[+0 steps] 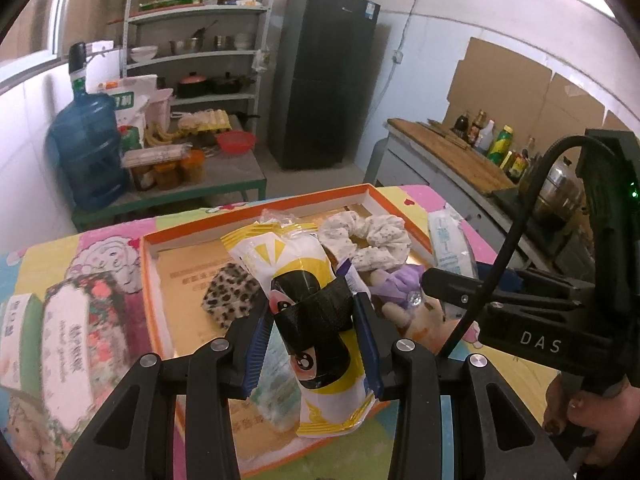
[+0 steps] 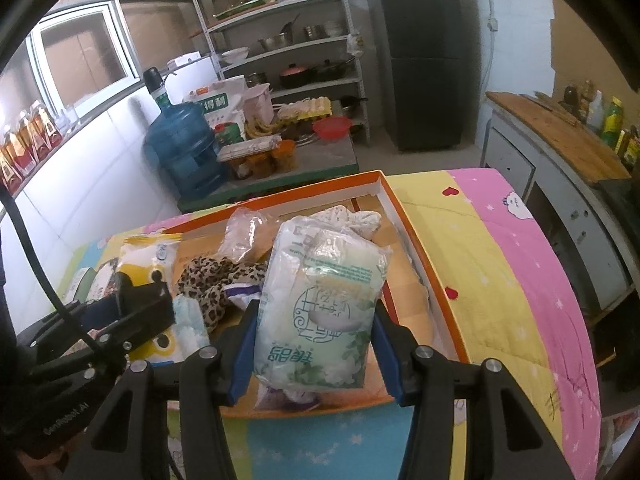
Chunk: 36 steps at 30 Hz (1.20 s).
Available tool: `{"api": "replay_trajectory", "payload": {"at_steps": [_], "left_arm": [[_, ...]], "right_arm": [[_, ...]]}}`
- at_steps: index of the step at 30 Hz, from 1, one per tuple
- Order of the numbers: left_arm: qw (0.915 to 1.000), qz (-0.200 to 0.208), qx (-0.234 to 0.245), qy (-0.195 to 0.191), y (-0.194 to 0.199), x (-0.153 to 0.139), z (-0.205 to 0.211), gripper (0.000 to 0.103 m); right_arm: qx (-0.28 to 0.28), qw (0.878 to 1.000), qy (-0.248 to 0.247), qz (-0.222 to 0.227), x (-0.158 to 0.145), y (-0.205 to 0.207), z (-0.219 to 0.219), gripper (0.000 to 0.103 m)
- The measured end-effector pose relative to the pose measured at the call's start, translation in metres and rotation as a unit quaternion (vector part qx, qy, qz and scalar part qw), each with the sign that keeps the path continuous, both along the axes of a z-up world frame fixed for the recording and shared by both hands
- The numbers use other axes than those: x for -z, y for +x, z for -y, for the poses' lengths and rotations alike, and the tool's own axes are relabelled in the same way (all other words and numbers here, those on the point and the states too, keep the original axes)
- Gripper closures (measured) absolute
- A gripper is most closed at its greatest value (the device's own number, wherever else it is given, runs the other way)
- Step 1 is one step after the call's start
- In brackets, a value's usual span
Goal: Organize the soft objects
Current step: 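Carry the snack bag with the left tool while the right tool carries the tissue pack over the box, then open the left tool to drop the snack bag while the right tool releases the tissue pack into the box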
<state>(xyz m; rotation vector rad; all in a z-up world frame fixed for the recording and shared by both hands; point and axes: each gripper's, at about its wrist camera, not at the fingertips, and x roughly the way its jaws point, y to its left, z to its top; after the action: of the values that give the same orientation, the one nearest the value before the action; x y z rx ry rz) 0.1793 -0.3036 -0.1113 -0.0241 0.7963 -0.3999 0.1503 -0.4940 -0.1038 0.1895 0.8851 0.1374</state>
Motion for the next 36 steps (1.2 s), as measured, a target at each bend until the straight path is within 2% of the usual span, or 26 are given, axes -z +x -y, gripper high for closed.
{"api": "replay_trajectory", "payload": {"at_steps": [15,28,36], "left_arm": [[0.9995,-0.024,0.007,0.018,0.041,0.019,0.036,0.062],[0.9992,-0.036,0.001,0.02,0.054,0.031,0.043,0.062],[0.998,-0.059,-0.002,0.021,0.06,0.045,0.043,0.062]], "right_arm": [[-0.019,0.999,-0.016,-0.029,0.018,0.034,0.015,0.051],[-0.025,0.998,-0.032,-0.037,0.029,0.048,0.015,0.051],[-0.027,0.997,-0.058,-0.041,0.034,0.051,0.01,0.05]]}}
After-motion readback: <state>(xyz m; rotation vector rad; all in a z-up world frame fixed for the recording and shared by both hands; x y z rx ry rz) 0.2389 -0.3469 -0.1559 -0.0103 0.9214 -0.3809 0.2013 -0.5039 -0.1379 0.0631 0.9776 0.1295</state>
